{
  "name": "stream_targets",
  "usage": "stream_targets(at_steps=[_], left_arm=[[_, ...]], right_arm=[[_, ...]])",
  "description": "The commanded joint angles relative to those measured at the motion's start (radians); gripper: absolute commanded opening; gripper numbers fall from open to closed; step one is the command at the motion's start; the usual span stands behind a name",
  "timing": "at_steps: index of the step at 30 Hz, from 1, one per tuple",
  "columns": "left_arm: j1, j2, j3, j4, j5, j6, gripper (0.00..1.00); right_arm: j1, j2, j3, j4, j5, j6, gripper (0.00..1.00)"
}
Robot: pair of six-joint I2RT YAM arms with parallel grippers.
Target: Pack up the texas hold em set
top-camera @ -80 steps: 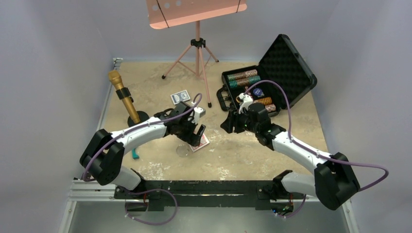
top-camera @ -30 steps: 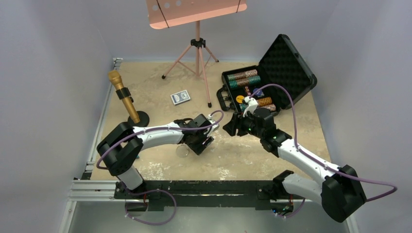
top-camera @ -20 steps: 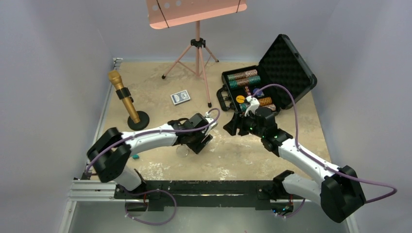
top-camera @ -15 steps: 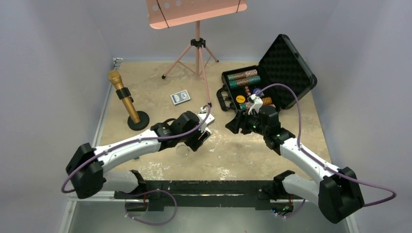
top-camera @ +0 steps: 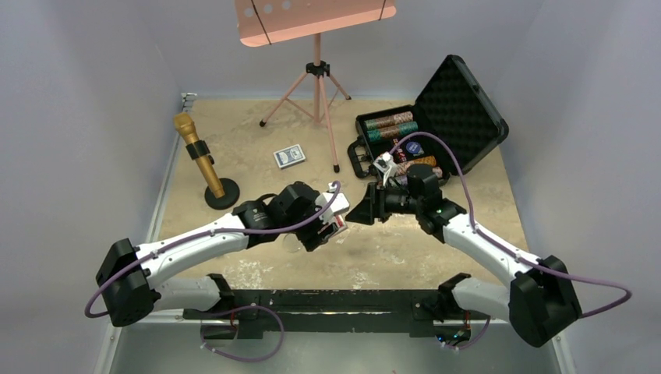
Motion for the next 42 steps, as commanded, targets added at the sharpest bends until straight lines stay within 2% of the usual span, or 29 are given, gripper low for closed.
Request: stream_targets(at_steps=[1, 11, 14, 15, 18, 19, 21, 22, 23, 24, 32, 37, 42], left_arm=[[-0.015, -0.034, 0.039, 0.02, 0.044, 0.038, 0.0], [-0.047, -0.05, 0.032, 0.018, 0.055, 0.05, 0.0], [-0.056, -0.052, 0.031, 0.018, 0.048, 0.052, 0.0], [-0.056, -0.052, 0.03, 0.018, 0.044, 0.051, 0.0], [-0.057, -0.056, 0.032, 0.022, 0.024, 0.04, 0.01], [-0.057, -0.055, 0.036, 0.02, 0.008, 0.035, 0.14], [-0.055, -0.056, 0.052, 0.009, -0.044, 0.014, 0.68], [-0.052, -0.061, 0.061, 0.0, -0.09, -0.001, 0.85], [-0.045, -0.066, 0.072, -0.009, -0.122, -0.012, 0.94], [-0.032, -0.077, 0.079, -0.016, -0.13, -0.021, 0.97], [0.175, -0.259, 0.075, 0.008, 0.013, -0.125, 1.0], [0.288, -0.306, 0.078, -0.013, -0.054, -0.192, 1.0], [0.302, -0.298, 0.084, -0.067, -0.213, -0.195, 1.0]], right_arm=[[0.033, 0.054, 0.032, 0.032, -0.106, 0.005, 0.63], [0.093, 0.15, 0.036, 0.199, -0.126, 0.11, 0.53], [0.099, 0.167, 0.026, 0.237, -0.137, 0.138, 0.45], [0.1, 0.172, 0.025, 0.235, -0.137, 0.139, 0.38], [0.101, 0.171, 0.018, 0.231, -0.122, 0.146, 0.02], [0.101, 0.165, 0.014, 0.229, -0.111, 0.151, 0.0], [0.099, 0.138, 0.004, 0.225, -0.066, 0.169, 0.0], [0.095, 0.116, -0.002, 0.22, -0.028, 0.178, 0.0], [0.088, 0.09, -0.003, 0.204, 0.021, 0.184, 0.0], [0.074, 0.061, -0.004, 0.177, 0.062, 0.19, 0.0], [-0.155, -0.116, 0.01, 0.095, 0.382, 0.256, 0.0], [-0.223, -0.108, 0.067, 0.113, 0.667, 0.291, 0.0], [-0.279, -0.002, 0.103, 0.2, 0.889, 0.358, 0.0]])
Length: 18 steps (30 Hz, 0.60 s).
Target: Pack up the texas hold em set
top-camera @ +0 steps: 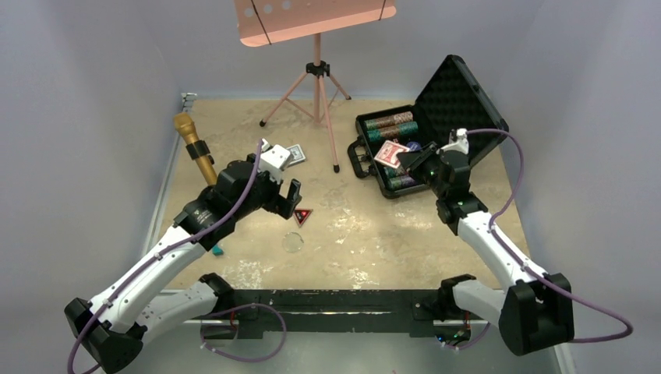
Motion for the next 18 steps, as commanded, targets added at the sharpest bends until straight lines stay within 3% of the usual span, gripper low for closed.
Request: stream_targets(at_steps=[1, 5, 18], left_arm=[[0.008, 0.006, 0.033, -0.039, -0.153, -0.032, 1.0], [0.007, -0.005, 0.027, -0.036, -0.174, -0.024, 1.0], [0.007, 0.016, 0.029, -0.031, -0.155, -0.023, 1.0]], right_arm=[[-0.047, 0.08, 0.074, 0.131, 0.285, 0.089, 0.0], [-0.075, 0.172, 0.093, 0.2, 0.41, 0.149, 0.0], [-0.107, 0.442, 0.218, 0.249, 0.581, 0.38, 0.0]])
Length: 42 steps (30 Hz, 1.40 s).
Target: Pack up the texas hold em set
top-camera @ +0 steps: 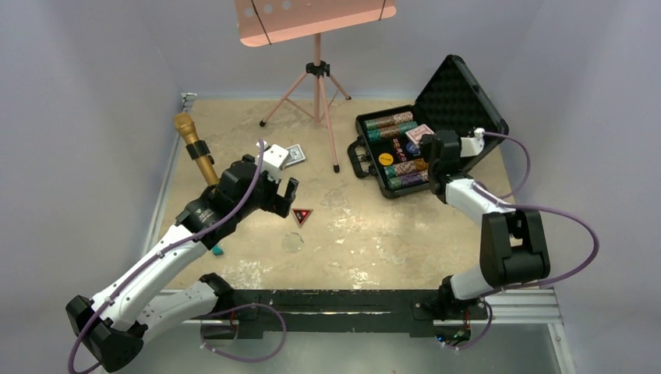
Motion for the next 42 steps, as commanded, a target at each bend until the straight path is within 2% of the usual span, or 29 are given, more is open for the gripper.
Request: stream_targets(at_steps=[1, 21, 42], left_arm=[[0.005, -0.001, 0.028, 0.019, -0.014, -0.014, 1.0], [0.005, 0.011, 0.033, 0.019, -0.018, -0.011, 1.0], [0.004, 0.02, 0.035, 0.017, -0.014, -0.012, 1.0]], right_arm=[[-0.004, 0.048, 0.075, 0.082, 0.115, 0.139, 0.0], [0.009, 0.27, 0.157, 0.064, 0.173, 0.216, 0.0], [0.077, 0.312, 0.142, -0.017, 0.254, 0.319, 0.0]])
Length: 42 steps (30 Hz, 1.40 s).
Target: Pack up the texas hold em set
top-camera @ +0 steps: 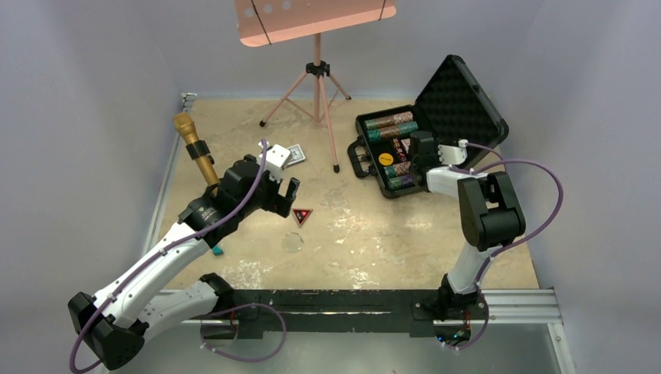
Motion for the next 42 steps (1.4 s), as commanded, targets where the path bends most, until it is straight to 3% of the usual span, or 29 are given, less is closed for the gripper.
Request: stream_targets(at_steps=[1, 13, 15, 19, 22, 33, 42], left_arm=[[0.005, 0.0, 0.035, 0.018, -0.008, -0.013, 1.0], [0.005, 0.003, 0.036, 0.016, -0.007, -0.013, 1.0], [0.005, 0.001, 0.036, 0.016, -0.006, -0.013, 1.0], [0.005, 0.0, 0.036, 0.015, -0.006, -0.013, 1.0], [0.005, -0.005, 0.037, 0.013, -0.006, -0.013, 1.0], [0.005, -0.011, 0.039, 0.012, -0.003, -0.015, 1.0], [0.005, -0.009, 0.039, 0.01, -0.003, -0.016, 1.0]], right_arm=[[0.01, -0.002, 0.011, 0.024, 0.052, 0.04, 0.0], [-0.023, 0.077, 0.04, 0.098, -0.09, 0.01, 0.0], [-0.027, 0.074, 0.04, 0.1, -0.108, -0.002, 0.12], [-0.029, 0.058, 0.04, 0.08, -0.129, -0.015, 0.5], [-0.029, 0.033, 0.037, 0.045, -0.117, -0.025, 0.6], [-0.023, -0.114, 0.018, -0.128, 0.004, -0.088, 0.65], [-0.022, -0.122, 0.016, -0.158, -0.035, -0.175, 0.64]])
